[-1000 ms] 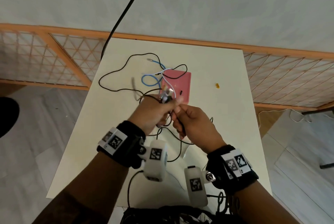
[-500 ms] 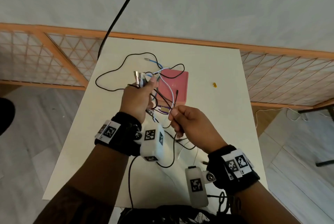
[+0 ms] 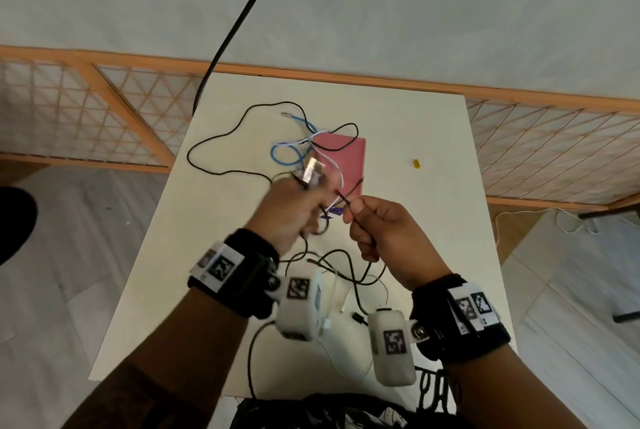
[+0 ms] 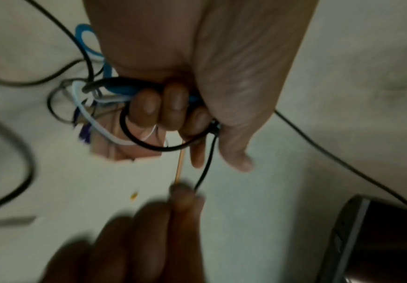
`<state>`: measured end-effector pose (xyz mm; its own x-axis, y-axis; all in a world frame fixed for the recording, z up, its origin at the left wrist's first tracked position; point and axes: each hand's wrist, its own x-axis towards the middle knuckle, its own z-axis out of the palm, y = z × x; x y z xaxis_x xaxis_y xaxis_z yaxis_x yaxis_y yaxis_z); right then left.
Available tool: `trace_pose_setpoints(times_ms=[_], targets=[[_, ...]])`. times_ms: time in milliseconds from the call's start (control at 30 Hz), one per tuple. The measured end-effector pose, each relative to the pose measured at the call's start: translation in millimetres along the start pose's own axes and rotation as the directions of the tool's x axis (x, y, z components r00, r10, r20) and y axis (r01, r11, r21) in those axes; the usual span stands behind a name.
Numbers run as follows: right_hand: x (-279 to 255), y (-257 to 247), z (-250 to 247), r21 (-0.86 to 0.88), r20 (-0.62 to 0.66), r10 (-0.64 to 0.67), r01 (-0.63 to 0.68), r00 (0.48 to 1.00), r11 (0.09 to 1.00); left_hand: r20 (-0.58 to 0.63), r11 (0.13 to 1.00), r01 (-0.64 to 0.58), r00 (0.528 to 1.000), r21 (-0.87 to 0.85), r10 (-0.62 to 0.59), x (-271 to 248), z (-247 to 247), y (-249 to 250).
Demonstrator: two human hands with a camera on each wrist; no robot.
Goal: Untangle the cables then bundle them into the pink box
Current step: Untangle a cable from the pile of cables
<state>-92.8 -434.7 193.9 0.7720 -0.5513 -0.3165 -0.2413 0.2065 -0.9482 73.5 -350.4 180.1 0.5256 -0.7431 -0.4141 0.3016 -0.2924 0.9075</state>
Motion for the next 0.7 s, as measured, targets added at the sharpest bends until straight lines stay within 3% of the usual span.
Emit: trace_pose_setpoints(times_ms=[67, 133, 200, 233, 267, 367, 433, 500, 567, 600, 700], targets=[[3, 1, 4, 0.014, 0.006, -0.005, 0.005, 1.000, 1.000, 0.060, 0.999, -0.050, 0.997, -0.009, 0.050, -8, 17, -3], [2, 2, 4, -0.009, 0.025, 0.007, -0.007, 1.000, 1.000, -0.143, 0.996, -0.076, 0.987, -0.047, 0.069, 1, 13, 5], [-3, 3, 1, -0.021, 0.046, 0.025, -0.024, 0.999, 0.999, -0.361, 0.977, -0.105, 0.932, -0.184, 0.032, 16, -7, 15], [-5, 3, 0, -0.013, 0.048, 0.034, -0.034, 0.998, 0.999, -0.390, 0.962, -0.117, 0.921, -0.247, 0.012, 21, -17, 19], [-7, 4, 0, -0.007, 0.042, 0.037, -0.037, 0.998, 0.999, -0.352, 0.958, -0.118, 0.936, -0.261, 0.020, 23, -22, 20], [-5, 3, 3, 0.002, 0.017, 0.005, -0.005, 1.000, 1.000, -0.057, 1.000, -0.023, 0.998, -0.012, 0.023, 8, -5, 3], [-3, 0, 6, -0.001, 0.028, -0.009, 0.009, 1.000, 1.000, 0.059, 0.999, -0.047, 0.997, 0.012, 0.047, -3, 14, -5], [-4, -1, 5, -0.018, 0.064, 0.006, -0.005, 0.998, 1.000, -0.062, 0.996, -0.076, 0.995, -0.035, 0.074, 2, 15, -1], [-7, 0, -2, -0.069, 0.095, 0.041, -0.035, 0.995, 0.997, -0.272, 0.991, -0.095, 0.960, -0.099, 0.065, 15, -4, 7], [-8, 2, -7, -0.114, 0.084, 0.049, -0.039, 0.995, 0.993, -0.315, 0.987, -0.099, 0.948, -0.123, 0.056, 20, -15, 11], [-7, 9, -15, -0.216, 0.003, 0.030, -0.028, 1.000, 0.976, -0.226, 0.987, -0.128, 0.968, -0.094, 0.104, 22, -30, 14]])
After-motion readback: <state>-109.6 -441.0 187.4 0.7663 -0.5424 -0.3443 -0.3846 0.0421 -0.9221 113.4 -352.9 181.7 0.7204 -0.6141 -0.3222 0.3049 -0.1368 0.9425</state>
